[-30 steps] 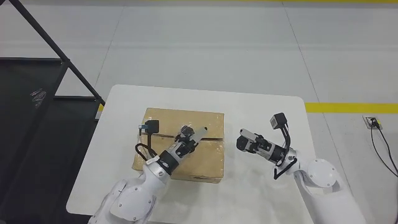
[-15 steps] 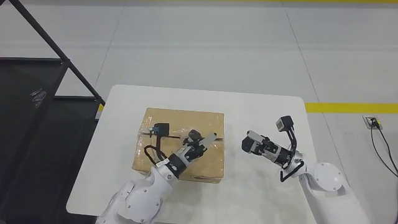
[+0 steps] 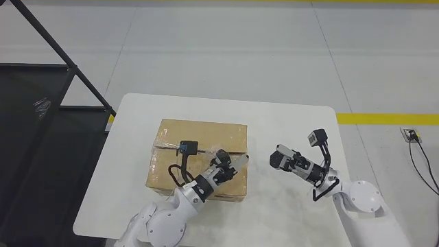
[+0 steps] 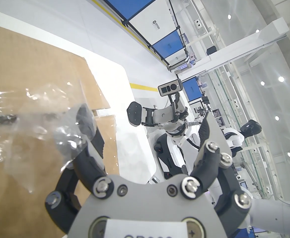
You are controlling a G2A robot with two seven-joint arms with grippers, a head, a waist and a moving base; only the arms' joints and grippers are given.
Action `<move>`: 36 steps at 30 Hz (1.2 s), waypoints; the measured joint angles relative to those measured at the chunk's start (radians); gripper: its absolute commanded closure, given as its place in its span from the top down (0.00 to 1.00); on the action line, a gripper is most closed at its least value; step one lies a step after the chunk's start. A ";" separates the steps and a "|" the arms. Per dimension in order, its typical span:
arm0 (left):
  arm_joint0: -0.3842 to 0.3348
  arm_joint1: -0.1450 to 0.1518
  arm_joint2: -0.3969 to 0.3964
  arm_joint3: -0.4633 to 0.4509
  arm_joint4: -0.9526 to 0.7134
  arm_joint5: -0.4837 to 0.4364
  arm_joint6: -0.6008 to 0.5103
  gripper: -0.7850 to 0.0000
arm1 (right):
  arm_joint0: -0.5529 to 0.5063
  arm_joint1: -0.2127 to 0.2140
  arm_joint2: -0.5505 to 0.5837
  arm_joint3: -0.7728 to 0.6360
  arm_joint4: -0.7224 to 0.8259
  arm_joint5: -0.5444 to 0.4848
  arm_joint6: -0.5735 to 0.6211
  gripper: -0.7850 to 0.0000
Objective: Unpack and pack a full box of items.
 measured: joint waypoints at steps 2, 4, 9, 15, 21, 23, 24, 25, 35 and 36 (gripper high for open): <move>-0.002 -0.002 0.006 0.003 0.005 0.000 -0.001 1.00 | 0.000 0.001 0.000 0.001 0.001 -0.001 0.000 1.00; -0.005 -0.004 0.010 0.005 0.008 0.000 -0.001 1.00 | 0.000 0.002 0.000 0.004 0.003 -0.003 0.000 1.00; -0.014 -0.009 0.024 0.010 0.017 0.004 -0.003 1.00 | 0.002 0.004 -0.001 0.016 0.011 -0.010 -0.001 1.00; -0.022 -0.016 0.042 0.014 0.030 0.006 -0.008 1.00 | 0.001 0.007 0.000 0.023 0.020 -0.017 0.001 1.00; -0.028 -0.022 0.063 0.013 0.042 0.007 -0.015 1.00 | -0.002 0.010 0.003 0.032 0.028 -0.028 0.001 1.00; -0.029 -0.025 0.073 0.012 0.050 0.006 -0.018 1.00 | -0.004 0.011 0.003 0.035 0.032 -0.032 0.001 1.00; -0.029 -0.026 0.077 0.011 0.053 0.006 -0.020 1.00 | -0.005 0.011 0.004 0.037 0.034 -0.034 0.001 1.00; -0.028 -0.027 0.082 0.010 0.056 0.006 -0.021 1.00 | -0.006 0.012 0.005 0.038 0.035 -0.035 0.002 1.00; 0.017 -0.028 0.131 -0.069 0.112 -0.019 -0.078 1.00 | -0.013 0.017 0.013 0.047 0.061 -0.051 -0.001 1.00; 0.026 -0.027 0.131 -0.087 0.119 -0.024 -0.087 1.00 | -0.012 0.017 0.014 0.047 0.063 -0.052 -0.003 1.00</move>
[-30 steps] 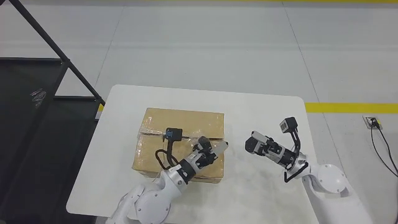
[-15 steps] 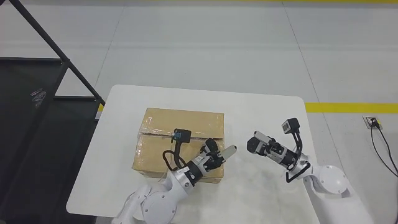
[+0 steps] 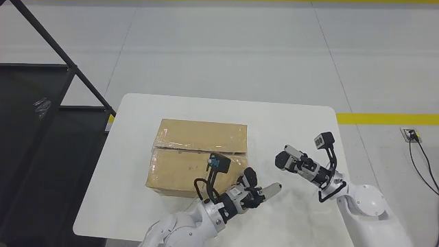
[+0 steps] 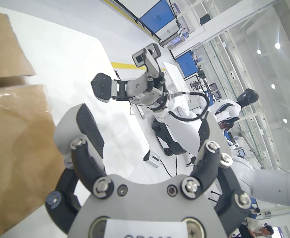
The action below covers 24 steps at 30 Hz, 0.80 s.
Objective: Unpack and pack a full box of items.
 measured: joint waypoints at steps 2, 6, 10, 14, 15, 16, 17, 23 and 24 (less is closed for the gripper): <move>0.022 0.005 -0.010 -0.051 0.012 -0.013 -0.022 1.00 | 0.003 0.000 0.001 -0.002 0.001 0.002 -0.010 1.00; 0.068 0.018 -0.082 -0.165 -0.020 -0.022 -0.043 1.00 | 0.015 0.000 -0.005 -0.023 -0.023 0.026 -0.049 1.00; 0.122 0.033 -0.216 -0.285 -0.098 -0.025 -0.053 1.00 | 0.026 0.000 -0.018 -0.073 -0.076 0.035 -0.097 1.00; 0.197 0.049 -0.425 -0.349 -0.209 -0.043 -0.030 1.00 | 0.049 -0.001 -0.040 -0.128 -0.123 0.059 -0.117 1.00; 0.211 0.052 -0.476 -0.348 -0.240 -0.045 -0.026 1.00 | 0.056 -0.002 -0.048 -0.135 -0.130 0.066 -0.118 1.00; 0.224 0.055 -0.527 -0.343 -0.272 -0.045 -0.026 1.00 | 0.066 -0.003 -0.057 -0.140 -0.136 0.076 -0.119 1.00; 0.237 0.058 -0.592 -0.329 -0.322 -0.041 -0.037 1.00 | 0.080 -0.005 -0.070 -0.141 -0.142 0.094 -0.123 1.00; 0.238 0.081 -0.870 -0.225 -0.610 0.027 -0.251 1.00 | 0.125 -0.008 -0.083 -0.130 -0.163 0.250 -0.186 1.00; 0.239 0.085 -0.905 -0.207 -0.623 0.032 -0.284 1.00 | 0.124 -0.008 -0.082 -0.130 -0.163 0.235 -0.184 1.00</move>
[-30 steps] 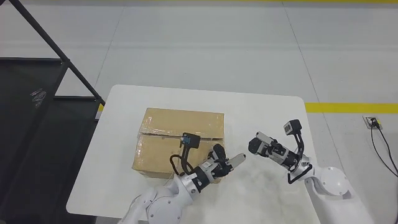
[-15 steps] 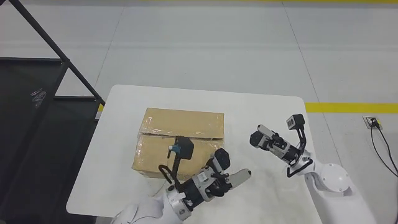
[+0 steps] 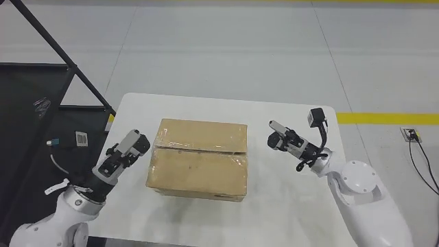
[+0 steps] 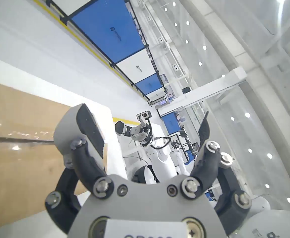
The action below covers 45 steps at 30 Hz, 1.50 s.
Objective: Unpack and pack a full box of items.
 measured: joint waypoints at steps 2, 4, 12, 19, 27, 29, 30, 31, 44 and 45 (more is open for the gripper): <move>0.003 0.003 -0.045 0.015 -0.003 0.001 -0.024 1.00 | 0.000 0.000 0.000 0.000 0.001 -0.012 0.001 1.00; 0.003 0.002 -0.033 0.013 -0.001 0.001 -0.021 1.00 | 0.000 0.000 0.000 0.000 0.001 -0.011 0.001 1.00; -0.040 0.006 0.015 0.073 -0.028 0.060 -0.035 1.00 | 0.028 -0.013 -0.058 -0.026 -0.005 -0.041 -0.046 1.00; -0.260 0.017 0.154 0.301 0.019 0.165 -0.133 1.00 | 0.067 -0.022 -0.098 0.006 0.003 -0.063 -0.038 1.00; -0.400 0.007 0.392 0.356 0.087 0.209 -0.177 1.00 | 0.041 -0.016 -0.053 0.049 0.046 -0.107 -0.038 1.00; -0.432 0.002 0.446 0.369 0.085 0.228 -0.181 1.00 | 0.025 -0.013 -0.034 0.051 0.056 -0.121 -0.037 1.00; -0.445 0.001 0.468 0.375 0.092 0.235 -0.182 1.00 | 0.018 -0.012 -0.026 0.051 0.060 -0.126 -0.036 1.00; -0.458 -0.001 0.490 0.382 0.104 0.239 -0.181 1.00 | 0.011 -0.010 -0.018 0.051 0.065 -0.130 -0.035 1.00; -0.576 -0.025 0.664 0.487 0.144 0.263 -0.121 1.00 | -0.039 0.001 0.046 0.067 0.107 -0.172 -0.012 1.00; -0.582 -0.027 0.672 0.493 0.146 0.263 -0.116 1.00 | -0.039 0.002 0.047 0.069 0.109 -0.173 -0.011 1.00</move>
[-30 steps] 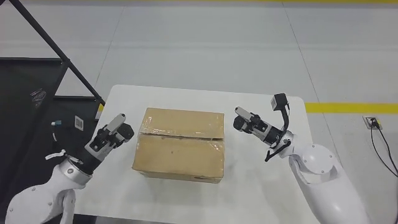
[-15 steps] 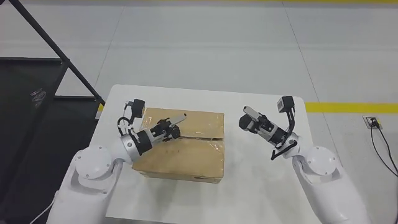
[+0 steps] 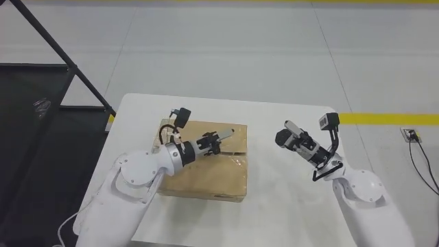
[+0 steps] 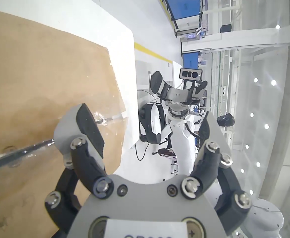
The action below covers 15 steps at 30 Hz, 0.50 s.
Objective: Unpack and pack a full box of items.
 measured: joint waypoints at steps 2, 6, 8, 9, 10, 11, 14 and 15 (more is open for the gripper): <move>-0.013 -0.004 0.018 0.014 0.003 -0.001 0.011 1.00 | 0.000 0.001 0.003 0.004 0.003 -0.002 0.002 1.00; -0.035 -0.012 0.047 0.034 -0.004 -0.002 0.033 1.00 | 0.000 0.002 0.007 0.011 0.009 -0.007 0.005 1.00; -0.047 -0.017 0.062 0.042 -0.013 -0.002 0.050 1.00 | 0.000 0.002 0.008 0.015 0.011 -0.010 0.007 1.00; -0.051 -0.019 0.068 0.045 -0.017 -0.003 0.057 1.00 | 0.001 0.002 0.009 0.018 0.012 -0.011 0.007 1.00; -0.055 -0.022 0.075 0.047 -0.022 -0.003 0.065 1.00 | 0.001 0.002 0.010 0.021 0.014 -0.012 0.009 1.00; -0.059 -0.025 0.084 0.049 -0.027 -0.003 0.073 1.00 | 0.003 0.003 0.011 0.025 0.016 -0.012 0.010 1.00; -0.068 -0.031 0.104 0.050 -0.034 -0.006 0.090 1.00 | 0.006 0.003 0.013 0.035 0.021 -0.016 0.014 1.00; -0.070 -0.033 0.110 0.049 -0.035 -0.007 0.092 1.00 | 0.007 0.003 0.013 0.037 0.022 -0.018 0.015 1.00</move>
